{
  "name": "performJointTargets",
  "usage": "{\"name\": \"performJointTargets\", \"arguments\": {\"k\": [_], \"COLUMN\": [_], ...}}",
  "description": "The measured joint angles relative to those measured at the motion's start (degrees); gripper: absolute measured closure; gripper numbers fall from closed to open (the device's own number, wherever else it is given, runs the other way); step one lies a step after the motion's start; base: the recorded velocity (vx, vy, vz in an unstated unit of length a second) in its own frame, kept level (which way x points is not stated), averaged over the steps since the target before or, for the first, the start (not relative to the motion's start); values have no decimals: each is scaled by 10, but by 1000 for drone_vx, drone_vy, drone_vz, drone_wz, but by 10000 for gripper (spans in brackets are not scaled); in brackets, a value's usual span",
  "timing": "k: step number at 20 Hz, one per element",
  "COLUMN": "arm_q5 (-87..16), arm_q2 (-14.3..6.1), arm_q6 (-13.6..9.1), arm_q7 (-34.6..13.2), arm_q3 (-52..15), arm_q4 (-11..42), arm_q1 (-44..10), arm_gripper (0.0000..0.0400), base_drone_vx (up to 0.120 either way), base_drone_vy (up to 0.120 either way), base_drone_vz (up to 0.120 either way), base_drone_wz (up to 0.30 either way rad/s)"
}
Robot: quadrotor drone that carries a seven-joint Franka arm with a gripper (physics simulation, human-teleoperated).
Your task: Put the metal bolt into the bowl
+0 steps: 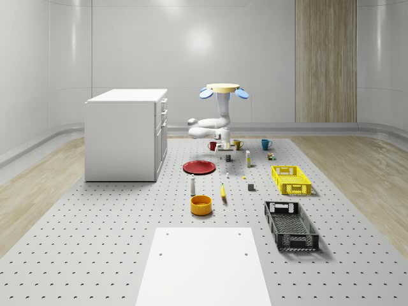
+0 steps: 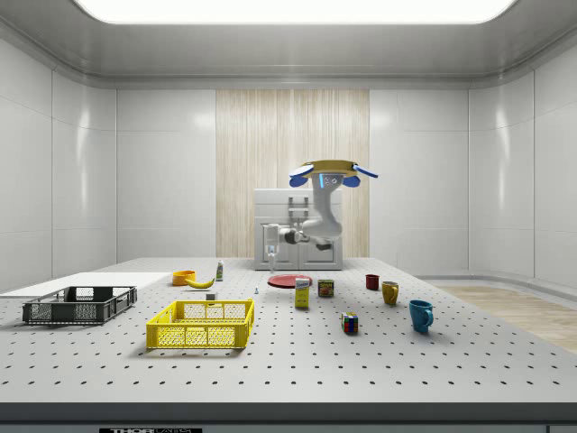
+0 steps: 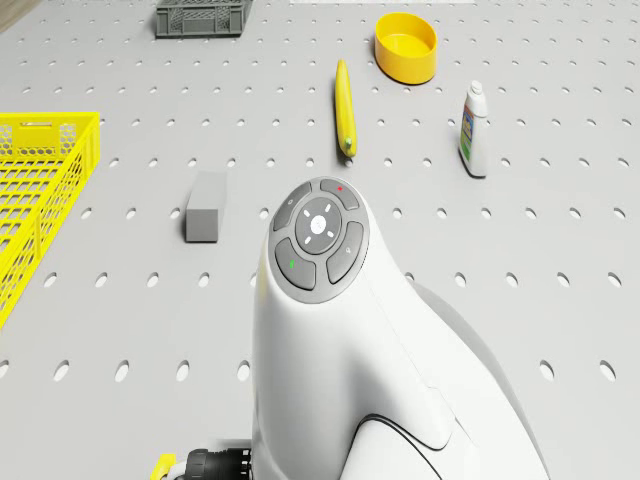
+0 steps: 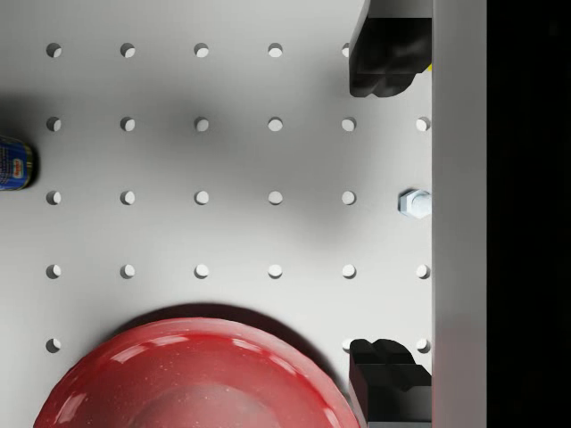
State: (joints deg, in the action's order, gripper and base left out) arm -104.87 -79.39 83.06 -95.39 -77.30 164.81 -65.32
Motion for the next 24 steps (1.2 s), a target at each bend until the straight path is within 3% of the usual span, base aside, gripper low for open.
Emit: {"name": "performJointTargets", "arguments": {"k": [12, 24], "arm_q5": [8, 15], "arm_q2": [-18, -34], "arm_q6": [17, 32], "arm_q7": [-4, -7], "arm_q3": [-3, -6], "arm_q4": [-1, -2], "arm_q1": [-4, -8], "arm_gripper": [0, 0], "base_drone_vx": [120, 0], "base_drone_vy": [0, 13], "base_drone_vz": [0, -103], "base_drone_wz": [0, 0]}}
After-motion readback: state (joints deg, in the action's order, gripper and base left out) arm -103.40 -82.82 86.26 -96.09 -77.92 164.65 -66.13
